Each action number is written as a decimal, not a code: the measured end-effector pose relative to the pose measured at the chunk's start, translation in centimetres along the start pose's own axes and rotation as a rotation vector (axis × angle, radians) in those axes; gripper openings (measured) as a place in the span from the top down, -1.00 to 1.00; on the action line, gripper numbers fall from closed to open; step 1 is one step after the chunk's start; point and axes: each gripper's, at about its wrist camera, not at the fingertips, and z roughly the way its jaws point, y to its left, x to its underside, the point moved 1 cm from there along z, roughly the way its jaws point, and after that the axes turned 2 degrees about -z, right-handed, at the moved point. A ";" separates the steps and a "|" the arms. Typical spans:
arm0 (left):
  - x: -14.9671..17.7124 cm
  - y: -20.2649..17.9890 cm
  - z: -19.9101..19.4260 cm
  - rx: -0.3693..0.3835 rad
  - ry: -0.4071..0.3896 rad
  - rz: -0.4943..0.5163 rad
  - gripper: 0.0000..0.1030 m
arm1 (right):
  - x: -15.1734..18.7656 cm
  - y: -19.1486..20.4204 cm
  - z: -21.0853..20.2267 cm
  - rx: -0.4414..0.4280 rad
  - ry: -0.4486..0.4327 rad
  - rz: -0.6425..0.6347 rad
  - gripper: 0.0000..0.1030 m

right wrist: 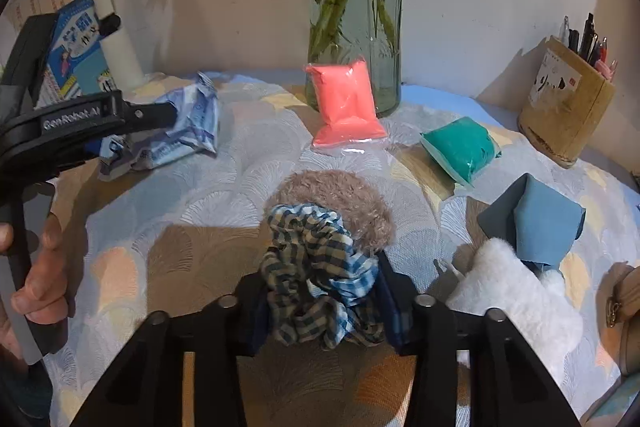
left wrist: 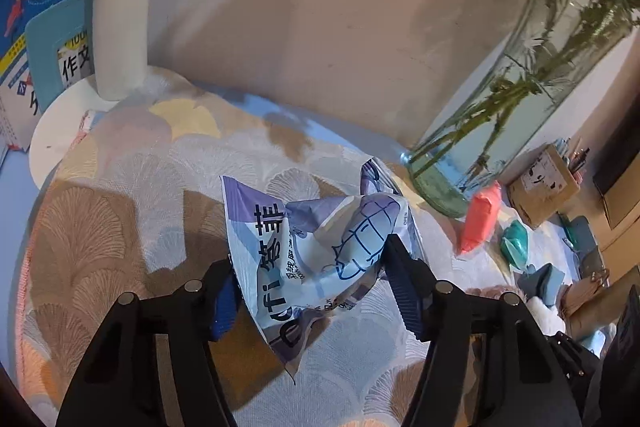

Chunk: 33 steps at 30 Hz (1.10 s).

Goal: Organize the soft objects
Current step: 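Grasp the white wipes pack with the left tool while the right grasps the plaid scrunchie, then carry the wipes pack and scrunchie to the glass bowl and release both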

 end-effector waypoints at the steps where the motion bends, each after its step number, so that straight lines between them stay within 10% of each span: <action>1: 0.0 0.0 -0.3 0.009 -0.008 0.004 -0.20 | 0.1 0.0 -0.3 0.001 -0.015 0.003 0.25; 33: 12.4 -20.6 -13.0 0.269 -0.002 0.378 -0.20 | 10.5 -11.4 -18.5 -0.005 -0.193 0.405 0.25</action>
